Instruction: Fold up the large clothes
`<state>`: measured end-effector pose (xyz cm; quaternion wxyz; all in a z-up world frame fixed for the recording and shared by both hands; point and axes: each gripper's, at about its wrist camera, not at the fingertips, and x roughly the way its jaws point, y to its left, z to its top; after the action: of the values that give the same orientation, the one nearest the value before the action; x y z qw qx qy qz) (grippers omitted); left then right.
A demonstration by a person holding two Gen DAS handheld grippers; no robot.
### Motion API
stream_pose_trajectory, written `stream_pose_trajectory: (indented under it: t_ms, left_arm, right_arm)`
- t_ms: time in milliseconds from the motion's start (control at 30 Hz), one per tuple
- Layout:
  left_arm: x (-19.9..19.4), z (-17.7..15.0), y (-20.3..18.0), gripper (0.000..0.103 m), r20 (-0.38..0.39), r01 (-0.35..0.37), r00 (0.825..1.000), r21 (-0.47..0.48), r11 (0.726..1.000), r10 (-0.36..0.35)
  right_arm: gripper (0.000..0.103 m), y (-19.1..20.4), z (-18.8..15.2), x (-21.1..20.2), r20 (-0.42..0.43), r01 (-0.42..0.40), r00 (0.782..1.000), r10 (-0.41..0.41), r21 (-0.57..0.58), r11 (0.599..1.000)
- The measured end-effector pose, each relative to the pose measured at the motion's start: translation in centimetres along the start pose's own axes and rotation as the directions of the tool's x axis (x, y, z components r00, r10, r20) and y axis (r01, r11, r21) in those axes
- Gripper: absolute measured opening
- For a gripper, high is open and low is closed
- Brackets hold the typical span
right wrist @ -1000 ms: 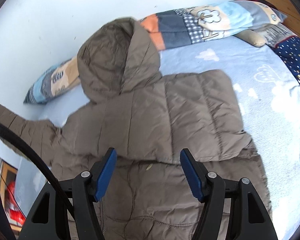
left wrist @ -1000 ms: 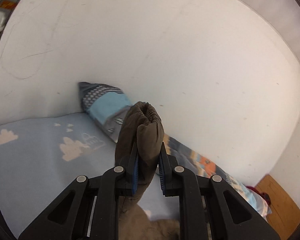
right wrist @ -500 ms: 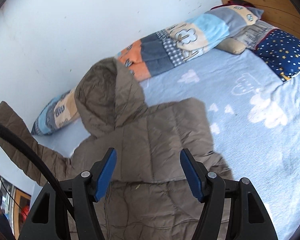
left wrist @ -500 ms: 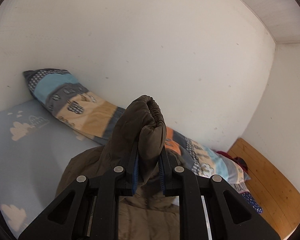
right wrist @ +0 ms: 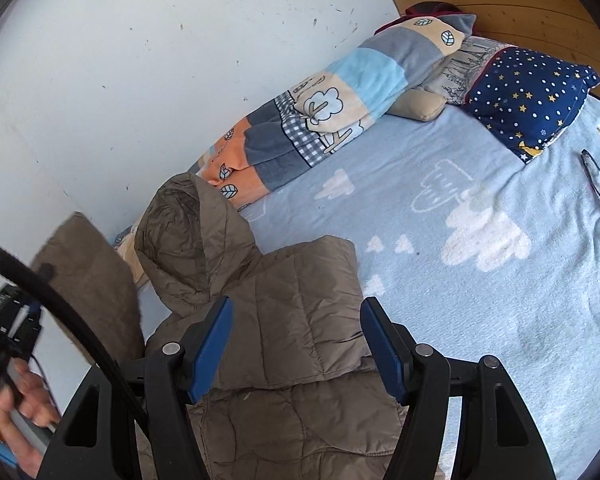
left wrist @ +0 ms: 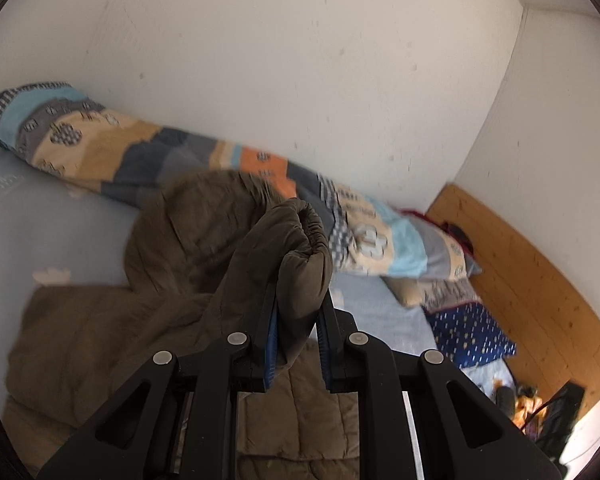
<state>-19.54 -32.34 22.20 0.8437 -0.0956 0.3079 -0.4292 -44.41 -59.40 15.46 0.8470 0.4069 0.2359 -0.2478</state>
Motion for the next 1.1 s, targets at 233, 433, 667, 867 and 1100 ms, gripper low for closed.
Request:
stream_pose_trajectory:
  t_ms: [233, 433, 667, 867, 1100]
  left_arm:
    - [6.1, -7.8, -2.7, 0.016, -0.137, -0.056, 0.988, 0.109, 0.992, 0.071]
    - [9.9, -13.3, -3.4, 0.016, -0.242, -0.069, 0.964, 0.189, 0.98, 0.114]
    - [11.1, -15.4, -3.3, 0.019, -0.314, -0.076, 0.941, 0.174, 0.982, 0.128]
    - [10.4, -15.1, -3.9, 0.055, -0.368, -0.013, 0.929, 0.109, 0.994, 0.052]
    - [6.6, -13.6, -4.2, 0.055, -0.332, 0.041, 0.943, 0.089, 0.995, -0.009]
  right_arm:
    - [0.071, -0.3, 0.2, -0.6, 0.002, -0.024, 1.0, 0.024, 0.008, 1.0]
    - [0.071, 0.1, 0.2, -0.5, -0.006, -0.039, 0.999, 0.039, 0.001, 0.999]
    - [0.071, 0.2, 0.2, -0.3, -0.015, -0.039, 0.999, 0.039, 0.0, 0.999]
    - [0.071, 0.4, 0.0, 0.0, -0.023, -0.044, 0.999, 0.044, -0.001, 0.999]
    - [0.071, 0.2, 0.3, -0.3, -0.011, -0.047, 0.999, 0.047, 0.013, 0.999]
